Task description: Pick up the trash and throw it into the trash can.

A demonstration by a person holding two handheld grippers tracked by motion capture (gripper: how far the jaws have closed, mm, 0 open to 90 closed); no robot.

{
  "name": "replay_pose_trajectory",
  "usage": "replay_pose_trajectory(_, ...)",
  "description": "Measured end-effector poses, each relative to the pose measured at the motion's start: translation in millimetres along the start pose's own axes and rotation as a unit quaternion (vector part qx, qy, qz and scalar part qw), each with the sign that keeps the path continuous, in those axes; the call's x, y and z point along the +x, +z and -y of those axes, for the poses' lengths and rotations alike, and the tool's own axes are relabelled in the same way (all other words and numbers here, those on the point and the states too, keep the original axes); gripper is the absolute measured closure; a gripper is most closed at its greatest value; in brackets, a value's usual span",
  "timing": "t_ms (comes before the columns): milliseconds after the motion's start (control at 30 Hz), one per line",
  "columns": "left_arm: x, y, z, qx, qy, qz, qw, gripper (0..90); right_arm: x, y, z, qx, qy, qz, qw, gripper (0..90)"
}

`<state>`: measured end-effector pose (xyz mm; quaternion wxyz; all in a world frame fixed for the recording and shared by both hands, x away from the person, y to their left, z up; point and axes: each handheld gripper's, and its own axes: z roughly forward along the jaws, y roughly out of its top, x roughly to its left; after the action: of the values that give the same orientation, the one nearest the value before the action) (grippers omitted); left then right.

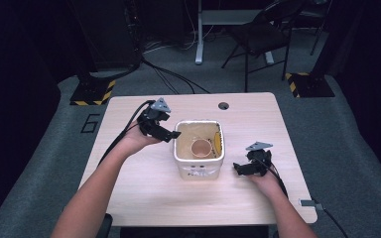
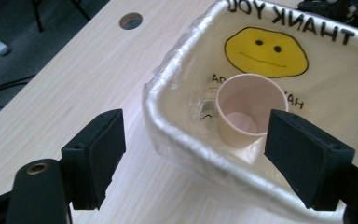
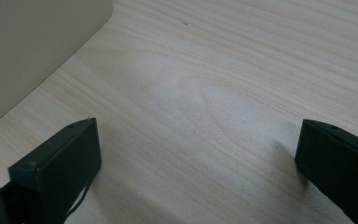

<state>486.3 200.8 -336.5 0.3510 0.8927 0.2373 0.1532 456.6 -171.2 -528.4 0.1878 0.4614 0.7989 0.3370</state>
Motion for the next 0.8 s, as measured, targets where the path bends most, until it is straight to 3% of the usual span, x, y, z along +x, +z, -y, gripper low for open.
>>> replay_pose_trajectory(267,15.5,-15.4,16.2,-0.001,-0.022,-0.02,0.9996,20.6,0.0,0.1,0.0,0.0,0.0,-0.001,1.0,0.0)
replay_pose_trajectory(467,28.7,-24.5,38.9,0.001,-0.042,-0.034,0.9985,20.6,0.0,0.0,0.0,0.0,0.0,0.0,1.0,0.0)
replay_pose_trajectory(567,34.3,-25.4,52.9,-0.007,-0.059,-0.039,0.9975,20.6,0.0,0.0,-0.1,0.0,0.0,0.0,1.0,0.0)
replay_pose_trajectory(700,35.9,-23.4,59.2,0.003,-0.058,-0.042,0.9974,20.6,-0.4,0.2,0.0,-0.002,-0.003,-0.001,1.0,0.0)
replay_pose_trajectory(800,36.4,-20.1,65.4,-0.004,-0.066,-0.038,0.9971,20.9,-1.1,-0.2,0.7,-0.002,-0.012,-0.003,0.9999,0.0)
